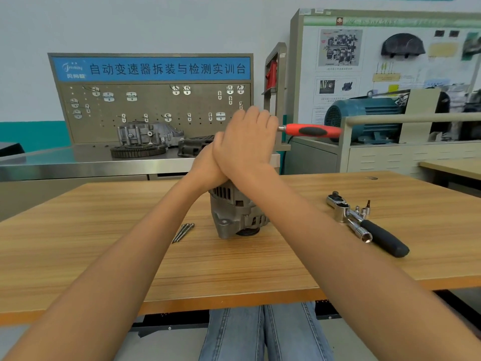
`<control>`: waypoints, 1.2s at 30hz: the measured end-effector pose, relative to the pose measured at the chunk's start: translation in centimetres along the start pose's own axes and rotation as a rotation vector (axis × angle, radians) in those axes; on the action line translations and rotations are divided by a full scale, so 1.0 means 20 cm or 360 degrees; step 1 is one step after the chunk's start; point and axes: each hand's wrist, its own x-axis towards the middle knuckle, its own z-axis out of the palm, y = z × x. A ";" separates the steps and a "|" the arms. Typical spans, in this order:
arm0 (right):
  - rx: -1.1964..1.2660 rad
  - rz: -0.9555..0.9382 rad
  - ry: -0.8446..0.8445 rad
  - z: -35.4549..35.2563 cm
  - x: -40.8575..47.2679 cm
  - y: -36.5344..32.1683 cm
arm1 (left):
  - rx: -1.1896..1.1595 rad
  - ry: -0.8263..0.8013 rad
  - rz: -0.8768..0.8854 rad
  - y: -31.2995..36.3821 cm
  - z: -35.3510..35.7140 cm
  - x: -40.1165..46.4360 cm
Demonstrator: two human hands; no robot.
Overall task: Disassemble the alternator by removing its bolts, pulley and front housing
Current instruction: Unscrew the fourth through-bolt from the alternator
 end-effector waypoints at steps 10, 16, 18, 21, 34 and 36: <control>0.0556 -0.0106 0.0085 0.03 0.03 0.05 | -0.0296 -0.0141 0.0162 0.01 -0.02 -0.01; 0.2257 0.0249 -0.0373 0.01 0.07 0.12 | -0.0327 -0.0204 0.0024 -0.01 -0.01 -0.02; 0.2606 0.0446 -0.0502 0.01 0.10 0.13 | -0.0313 -0.0233 0.0043 -0.01 -0.01 -0.02; 0.2691 0.0567 -0.0502 0.01 0.11 0.15 | -0.0344 -0.0283 0.0049 -0.01 -0.02 -0.02; 0.0226 -0.0116 0.0066 0.02 0.04 0.06 | -0.0106 -0.0070 0.0059 0.01 -0.01 0.00; 0.0419 -0.0151 0.0130 0.02 0.03 0.04 | -0.0262 -0.0104 0.0165 0.02 -0.03 -0.02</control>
